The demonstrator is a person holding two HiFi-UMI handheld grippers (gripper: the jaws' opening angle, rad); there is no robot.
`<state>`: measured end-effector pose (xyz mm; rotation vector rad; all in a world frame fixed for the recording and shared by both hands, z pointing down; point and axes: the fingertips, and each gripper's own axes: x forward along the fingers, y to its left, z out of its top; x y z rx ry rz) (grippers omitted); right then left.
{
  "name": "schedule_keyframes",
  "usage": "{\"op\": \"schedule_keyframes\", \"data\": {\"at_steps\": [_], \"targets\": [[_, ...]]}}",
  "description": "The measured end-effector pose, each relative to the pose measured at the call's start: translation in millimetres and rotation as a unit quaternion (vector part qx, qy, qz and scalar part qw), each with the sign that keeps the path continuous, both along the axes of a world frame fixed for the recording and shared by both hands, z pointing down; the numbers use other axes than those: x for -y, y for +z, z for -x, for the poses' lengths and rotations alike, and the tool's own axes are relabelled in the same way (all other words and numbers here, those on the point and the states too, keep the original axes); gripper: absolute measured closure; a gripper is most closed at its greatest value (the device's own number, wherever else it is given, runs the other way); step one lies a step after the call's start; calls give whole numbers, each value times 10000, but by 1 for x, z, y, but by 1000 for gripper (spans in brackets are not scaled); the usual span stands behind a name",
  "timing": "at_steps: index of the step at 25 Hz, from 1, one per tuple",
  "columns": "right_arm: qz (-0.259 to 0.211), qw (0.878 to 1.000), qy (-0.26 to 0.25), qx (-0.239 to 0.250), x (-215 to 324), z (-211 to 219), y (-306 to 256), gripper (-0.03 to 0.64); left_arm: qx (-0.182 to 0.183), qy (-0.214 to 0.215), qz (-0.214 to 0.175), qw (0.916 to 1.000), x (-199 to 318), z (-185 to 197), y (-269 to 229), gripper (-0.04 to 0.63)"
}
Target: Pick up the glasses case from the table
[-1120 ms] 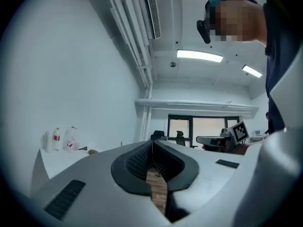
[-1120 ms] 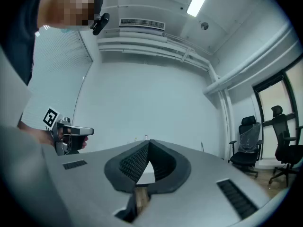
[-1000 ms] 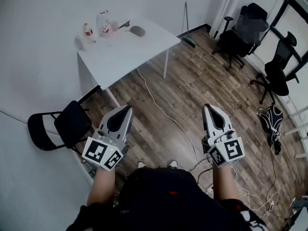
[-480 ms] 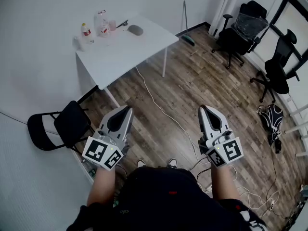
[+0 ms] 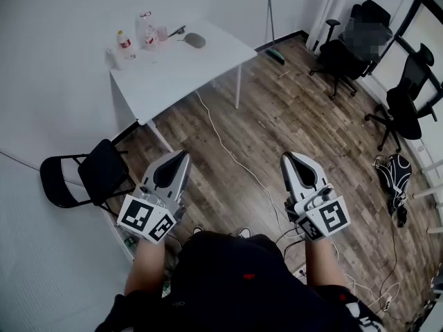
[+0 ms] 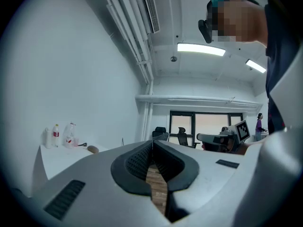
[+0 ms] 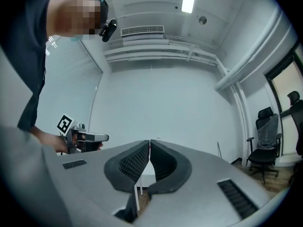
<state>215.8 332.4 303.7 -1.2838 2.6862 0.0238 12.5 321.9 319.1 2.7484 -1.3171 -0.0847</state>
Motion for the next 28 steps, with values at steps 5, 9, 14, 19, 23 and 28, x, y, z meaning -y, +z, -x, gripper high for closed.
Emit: {"op": "schedule_keyframes", "data": {"at_steps": [5, 9, 14, 19, 23, 28], "targets": [[269, 9995, -93, -143, 8, -24, 21, 598, 105, -147, 68, 9998, -4, -23, 8, 569], [443, 9986, -283, 79, 16, -32, 31, 598, 208, -209, 150, 9995, -3, -33, 15, 569], [607, 9974, -370, 71, 40, -27, 41, 598, 198, -262, 215, 9992, 23, -28, 20, 569], [626, 9977, -79, -246, 72, -30, 50, 598, 276, -171, 20, 9995, 63, -30, 19, 569], [456, 9989, -89, -110, 110, -16, 35, 598, 245, -27, -99, 9996, 108, -29, 15, 569], [476, 9987, 47, -149, 171, 12, 30, 598, 252, 43, -186, 9995, 170, 0, 9, 569]]}}
